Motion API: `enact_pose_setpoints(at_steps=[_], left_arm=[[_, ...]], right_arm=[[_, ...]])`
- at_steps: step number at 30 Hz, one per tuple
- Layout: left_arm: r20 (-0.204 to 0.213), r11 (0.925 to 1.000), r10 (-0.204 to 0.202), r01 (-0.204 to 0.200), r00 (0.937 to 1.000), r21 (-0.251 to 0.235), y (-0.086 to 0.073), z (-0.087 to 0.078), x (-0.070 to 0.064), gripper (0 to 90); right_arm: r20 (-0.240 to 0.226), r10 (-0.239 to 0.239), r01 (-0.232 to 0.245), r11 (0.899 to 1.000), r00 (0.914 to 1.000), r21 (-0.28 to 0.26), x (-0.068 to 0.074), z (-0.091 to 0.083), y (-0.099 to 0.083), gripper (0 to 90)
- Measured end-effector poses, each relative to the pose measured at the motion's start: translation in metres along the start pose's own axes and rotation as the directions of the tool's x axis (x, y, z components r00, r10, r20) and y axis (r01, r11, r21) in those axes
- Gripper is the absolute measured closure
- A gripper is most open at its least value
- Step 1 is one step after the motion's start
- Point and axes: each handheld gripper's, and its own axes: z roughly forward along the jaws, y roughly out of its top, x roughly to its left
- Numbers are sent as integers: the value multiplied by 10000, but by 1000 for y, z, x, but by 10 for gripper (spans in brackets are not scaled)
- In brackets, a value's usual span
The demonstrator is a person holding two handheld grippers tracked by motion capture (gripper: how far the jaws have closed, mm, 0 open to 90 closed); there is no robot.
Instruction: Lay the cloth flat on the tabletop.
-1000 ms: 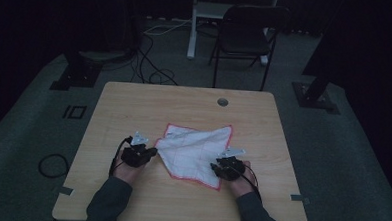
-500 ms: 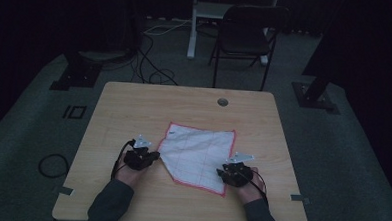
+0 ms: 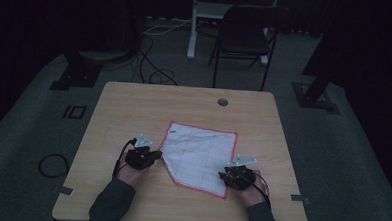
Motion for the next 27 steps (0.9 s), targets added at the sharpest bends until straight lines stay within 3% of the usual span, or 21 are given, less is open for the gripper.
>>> enact_pose_setpoints(at_steps=[9, 16, 21, 27], left_arm=[[289, 9988, 254, -242, 9993, -434, 27, 10, -11, 873], [474, 9973, 508, -482, 9976, -548, 53, 30, -26, 877], [508, 9971, 635, -611, 9967, -462, 62, 44, -33, 880], [435, 9977, 443, -420, 9981, -529, 68, 60, -33, 900]], right_arm=[[-104, 159, -160, 9998, 9998, -118, -1, 0, -1, 645], [-127, 195, -197, 9997, 9997, -169, -2, 0, -2, 645], [-146, 168, -171, 9996, 9998, -210, -2, 0, -3, 644], [-163, 181, -185, 9995, 9997, -259, -2, 0, -3, 644]])
